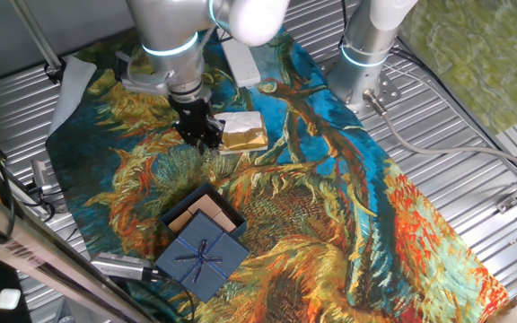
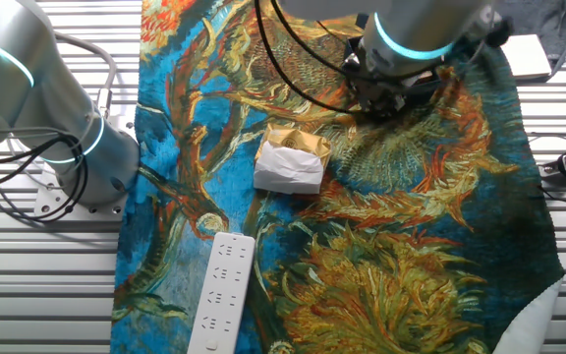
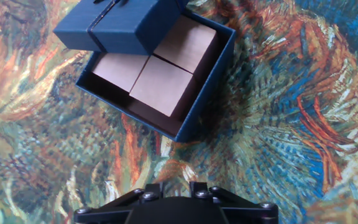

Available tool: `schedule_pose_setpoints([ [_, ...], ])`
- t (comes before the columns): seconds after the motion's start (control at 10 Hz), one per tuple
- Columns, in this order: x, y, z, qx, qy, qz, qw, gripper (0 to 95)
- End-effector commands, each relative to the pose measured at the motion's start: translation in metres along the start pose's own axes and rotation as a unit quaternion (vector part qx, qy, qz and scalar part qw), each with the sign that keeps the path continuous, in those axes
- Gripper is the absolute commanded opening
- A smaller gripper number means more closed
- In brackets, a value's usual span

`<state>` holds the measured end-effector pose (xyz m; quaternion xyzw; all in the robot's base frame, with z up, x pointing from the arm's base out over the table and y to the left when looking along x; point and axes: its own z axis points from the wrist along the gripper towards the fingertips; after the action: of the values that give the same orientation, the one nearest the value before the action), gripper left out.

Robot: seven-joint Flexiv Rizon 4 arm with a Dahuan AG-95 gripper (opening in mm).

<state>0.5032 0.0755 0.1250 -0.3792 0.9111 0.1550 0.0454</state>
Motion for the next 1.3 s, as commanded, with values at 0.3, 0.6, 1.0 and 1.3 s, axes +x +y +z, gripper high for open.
schedule_pose_setpoints([
  [0.3,-0.024,0.007,0.004,-0.037,-0.009,0.027,0.9989,38.0],
  [0.6,-0.058,0.028,-0.002,-0.026,0.003,0.055,0.9981,38.0],
  [1.0,-0.089,0.047,-0.004,-0.021,0.008,0.083,0.9962,38.0],
  [1.3,-0.112,0.059,0.003,-0.020,0.008,0.113,0.9934,38.0],
])
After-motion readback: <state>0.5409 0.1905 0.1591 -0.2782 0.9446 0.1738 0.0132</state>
